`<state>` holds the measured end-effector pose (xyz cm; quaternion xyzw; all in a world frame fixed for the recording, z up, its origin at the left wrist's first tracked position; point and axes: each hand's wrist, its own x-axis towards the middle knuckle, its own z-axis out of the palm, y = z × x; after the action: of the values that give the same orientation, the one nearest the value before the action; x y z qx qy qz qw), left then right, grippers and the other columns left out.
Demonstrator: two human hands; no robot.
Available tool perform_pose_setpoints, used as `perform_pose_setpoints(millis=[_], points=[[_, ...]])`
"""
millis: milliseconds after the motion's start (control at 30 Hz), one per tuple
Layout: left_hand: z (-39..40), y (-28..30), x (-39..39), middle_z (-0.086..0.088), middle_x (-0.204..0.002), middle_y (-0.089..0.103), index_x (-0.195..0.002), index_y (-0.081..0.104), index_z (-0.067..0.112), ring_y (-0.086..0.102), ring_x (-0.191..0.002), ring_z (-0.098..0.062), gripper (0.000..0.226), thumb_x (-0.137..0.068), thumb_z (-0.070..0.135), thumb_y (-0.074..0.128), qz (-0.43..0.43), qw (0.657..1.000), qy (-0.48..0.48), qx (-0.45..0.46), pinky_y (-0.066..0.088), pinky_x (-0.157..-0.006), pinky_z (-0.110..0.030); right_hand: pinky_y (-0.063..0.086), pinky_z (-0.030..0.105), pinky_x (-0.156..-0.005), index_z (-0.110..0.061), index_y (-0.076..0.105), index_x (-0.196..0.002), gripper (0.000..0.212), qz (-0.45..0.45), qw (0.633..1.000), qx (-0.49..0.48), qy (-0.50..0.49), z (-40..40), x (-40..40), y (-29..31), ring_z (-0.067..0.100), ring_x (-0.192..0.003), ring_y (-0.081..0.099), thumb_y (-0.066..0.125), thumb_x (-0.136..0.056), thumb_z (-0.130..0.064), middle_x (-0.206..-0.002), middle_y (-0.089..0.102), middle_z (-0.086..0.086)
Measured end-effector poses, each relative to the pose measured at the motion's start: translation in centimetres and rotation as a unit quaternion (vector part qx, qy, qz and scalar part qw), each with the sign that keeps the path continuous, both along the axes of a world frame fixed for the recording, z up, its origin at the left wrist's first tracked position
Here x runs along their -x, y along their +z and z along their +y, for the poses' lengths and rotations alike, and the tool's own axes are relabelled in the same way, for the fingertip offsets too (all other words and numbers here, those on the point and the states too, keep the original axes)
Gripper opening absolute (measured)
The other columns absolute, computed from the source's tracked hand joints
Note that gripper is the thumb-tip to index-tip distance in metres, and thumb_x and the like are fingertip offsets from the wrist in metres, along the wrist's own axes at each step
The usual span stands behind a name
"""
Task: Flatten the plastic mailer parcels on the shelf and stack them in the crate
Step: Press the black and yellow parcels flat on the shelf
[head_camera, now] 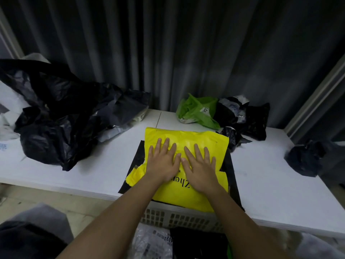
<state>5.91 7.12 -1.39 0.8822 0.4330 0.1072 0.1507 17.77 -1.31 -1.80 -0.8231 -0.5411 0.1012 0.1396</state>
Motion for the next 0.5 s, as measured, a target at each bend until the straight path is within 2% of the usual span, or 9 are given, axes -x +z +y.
perform_pose_setpoints(millis=[267, 500], points=[[0.6, -2.3, -0.4, 0.000, -0.160, -0.013, -0.154, 0.004, 0.028, -0.020, -0.145, -0.022, 0.058, -0.101, 0.047, 0.020, 0.036, 0.999, -0.011, 0.009, -0.006, -0.118, -0.046, -0.015, 0.056, -0.112, -0.045, 0.004, -0.150, 0.081, -0.073, 0.997, 0.004, -0.020, 0.9, -0.3, -2.7, 0.029, -0.143, -0.027, -0.013, -0.075, -0.071, -0.159, -0.018, -0.007], [0.8, -4.0, -0.5, 0.002, -0.159, -0.019, -0.153, -0.003, 0.030, -0.024, -0.144, -0.023, 0.059, -0.101, 0.048, 0.019, 0.039, 0.999, -0.012, 0.018, -0.007, -0.118, -0.049, -0.016, 0.057, -0.111, -0.046, -0.004, -0.149, 0.085, -0.073, 0.997, 0.012, -0.021, 1.2, -0.6, -4.0, 0.031, -0.142, -0.028, -0.017, -0.070, -0.074, -0.158, -0.022, -0.006]])
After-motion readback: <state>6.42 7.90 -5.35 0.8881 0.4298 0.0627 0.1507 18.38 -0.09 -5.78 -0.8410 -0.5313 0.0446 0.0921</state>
